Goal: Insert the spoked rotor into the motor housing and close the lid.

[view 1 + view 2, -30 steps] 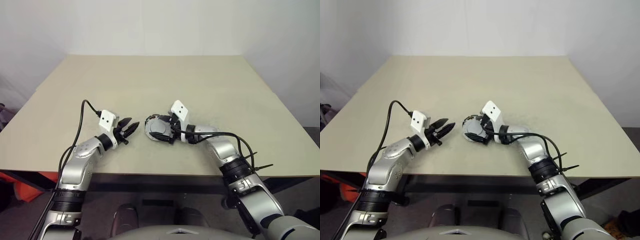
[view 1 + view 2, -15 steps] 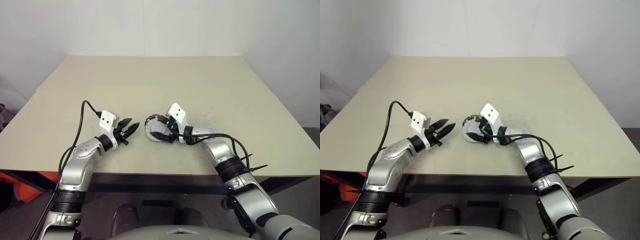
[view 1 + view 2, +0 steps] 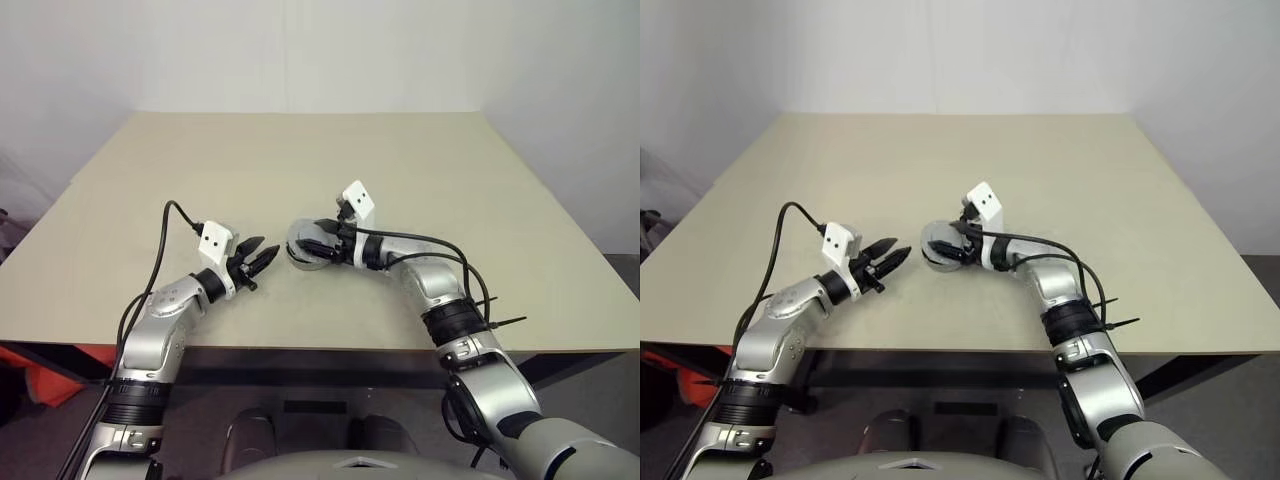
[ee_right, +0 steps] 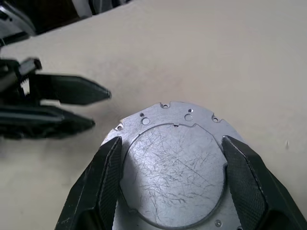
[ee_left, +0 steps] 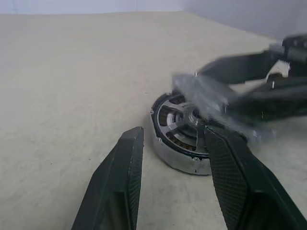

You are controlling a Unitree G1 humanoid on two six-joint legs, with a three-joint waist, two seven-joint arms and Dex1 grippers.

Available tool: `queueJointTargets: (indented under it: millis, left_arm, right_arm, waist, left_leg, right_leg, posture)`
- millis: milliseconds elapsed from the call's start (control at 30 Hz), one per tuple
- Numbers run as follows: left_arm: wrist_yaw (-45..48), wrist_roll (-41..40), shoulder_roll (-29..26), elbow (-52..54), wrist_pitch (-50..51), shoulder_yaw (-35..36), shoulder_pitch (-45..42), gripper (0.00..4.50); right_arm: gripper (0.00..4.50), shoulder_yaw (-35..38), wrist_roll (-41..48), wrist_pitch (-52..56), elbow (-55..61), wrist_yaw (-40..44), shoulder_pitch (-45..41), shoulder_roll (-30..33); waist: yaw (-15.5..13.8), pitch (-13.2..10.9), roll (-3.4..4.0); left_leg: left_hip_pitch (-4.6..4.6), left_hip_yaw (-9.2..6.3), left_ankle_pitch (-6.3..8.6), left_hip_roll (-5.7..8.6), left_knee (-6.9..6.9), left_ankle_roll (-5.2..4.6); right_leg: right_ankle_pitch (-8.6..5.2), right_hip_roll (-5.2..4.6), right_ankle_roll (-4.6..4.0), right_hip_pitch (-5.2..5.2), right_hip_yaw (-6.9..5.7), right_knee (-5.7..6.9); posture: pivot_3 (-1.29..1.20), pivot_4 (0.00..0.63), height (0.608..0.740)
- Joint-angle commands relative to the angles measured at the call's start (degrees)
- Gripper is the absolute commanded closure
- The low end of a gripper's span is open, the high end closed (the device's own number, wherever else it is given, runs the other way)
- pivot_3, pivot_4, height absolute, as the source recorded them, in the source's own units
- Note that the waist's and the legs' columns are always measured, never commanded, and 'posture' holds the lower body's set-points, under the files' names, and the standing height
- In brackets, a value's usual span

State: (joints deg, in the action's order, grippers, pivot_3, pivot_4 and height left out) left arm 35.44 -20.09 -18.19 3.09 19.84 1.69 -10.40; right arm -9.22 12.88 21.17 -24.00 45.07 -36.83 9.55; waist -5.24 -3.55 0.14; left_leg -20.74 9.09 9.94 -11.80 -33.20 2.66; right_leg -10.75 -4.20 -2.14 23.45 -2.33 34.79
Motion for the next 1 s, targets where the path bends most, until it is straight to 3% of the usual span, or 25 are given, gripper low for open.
queueJointTargets:
  millis: [33, 333, 700, 1000]
  left_arm:
    - [0.14, -0.18, -0.24, 2.08, -0.92, 0.08, -0.41, 2.37]
    - [-0.2, -0.29, -0.38, 3.18, -0.55, 0.25, 0.53, 2.37]
    - [-0.32, -0.28, -0.66, 3.76, -0.11, 0.41, 0.98, 2.37]
    - [-0.4, -0.45, -1.05, 4.07, 0.07, 0.96, 1.31, 2.37]
  right_arm:
    - [1.33, -0.08, -1.85, -1.08, -0.45, -1.93, -2.46, -0.48]
    - [1.33, -1.9, -6.02, -3.78, -5.2, -4.0, -2.93, -2.69]
    - [1.33, 1.51, -5.02, -0.66, -8.78, -7.26, -7.26, -5.74]
    - [1.33, -1.52, -8.57, -4.73, -11.57, -6.09, -6.52, -5.27]
  waist:
    - [-0.04, 0.0, 0.0]
    - [0.15, 0.0, 0.0]
    - [1.3, 0.0, 0.0]
    - [1.32, 0.0, 0.0]
  left_leg:
    - [-0.02, 0.0, 0.01, 0.0, 0.0, -0.02]
    - [0.01, 0.0, 0.03, 0.0, 0.01, -0.04]
    - [0.07, 0.0, 0.03, 0.0, 0.0, -0.04]
    - [0.06, 0.0, 0.03, 0.0, 0.02, -0.04]
  right_leg:
    - [0.02, 0.0, -0.03, 0.0, 0.0, -0.01]
    - [-0.06, 0.0, 0.09, 0.01, 0.0, -0.01]
    - [-0.06, 0.0, 0.1, -0.03, 0.0, 0.02]
    - [0.0, 0.0, -0.02, -0.03, 0.0, 0.0]
  posture:
    - [0.0, 0.0, 0.74]
    - [0.0, 0.0, 0.74]
    - [0.0, 0.0, 0.74]
    - [0.0, 0.0, 0.74]
